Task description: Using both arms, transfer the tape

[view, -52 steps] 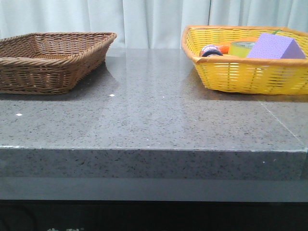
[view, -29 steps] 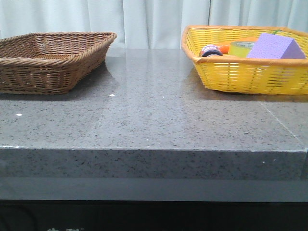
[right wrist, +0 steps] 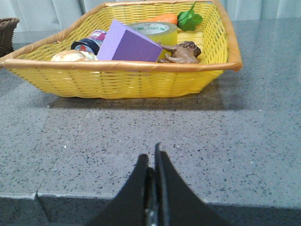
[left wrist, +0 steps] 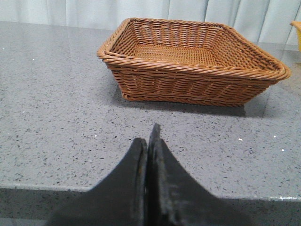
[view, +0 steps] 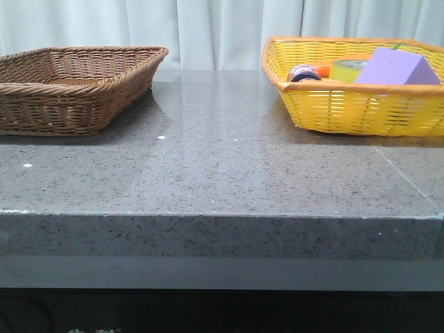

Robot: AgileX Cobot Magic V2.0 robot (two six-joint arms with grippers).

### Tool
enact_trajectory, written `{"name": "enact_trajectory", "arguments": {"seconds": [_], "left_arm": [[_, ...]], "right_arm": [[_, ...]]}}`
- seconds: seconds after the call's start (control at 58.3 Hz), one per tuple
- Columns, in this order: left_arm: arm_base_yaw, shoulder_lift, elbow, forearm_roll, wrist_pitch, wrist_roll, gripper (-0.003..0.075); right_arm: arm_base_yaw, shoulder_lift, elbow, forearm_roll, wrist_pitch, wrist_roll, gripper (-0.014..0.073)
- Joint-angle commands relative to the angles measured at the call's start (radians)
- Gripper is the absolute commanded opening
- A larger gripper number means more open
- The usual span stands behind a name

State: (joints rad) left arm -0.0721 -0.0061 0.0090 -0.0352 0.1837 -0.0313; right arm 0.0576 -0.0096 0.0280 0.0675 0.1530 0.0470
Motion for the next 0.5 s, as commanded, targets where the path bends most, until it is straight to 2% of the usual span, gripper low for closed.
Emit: {"name": "enact_trajectory", "arguments": {"seconds": [0.0,0.257,0.48], "left_arm": [[0.001,-0.017,0.038,-0.010,-0.085,-0.003,-0.0020],[0.001,-0.017,0.038,-0.010,-0.088,-0.003,-0.0020],[0.001,-0.017,0.033,-0.012,-0.209,-0.008,-0.0020]], "right_arm": [[-0.008,-0.027,-0.026,-0.003,-0.077,-0.003,-0.0120],[-0.008,-0.027,-0.026,-0.003,-0.077,-0.003,-0.0120],[-0.008,-0.027,-0.026,-0.003,-0.099,-0.003,-0.0120]]}}
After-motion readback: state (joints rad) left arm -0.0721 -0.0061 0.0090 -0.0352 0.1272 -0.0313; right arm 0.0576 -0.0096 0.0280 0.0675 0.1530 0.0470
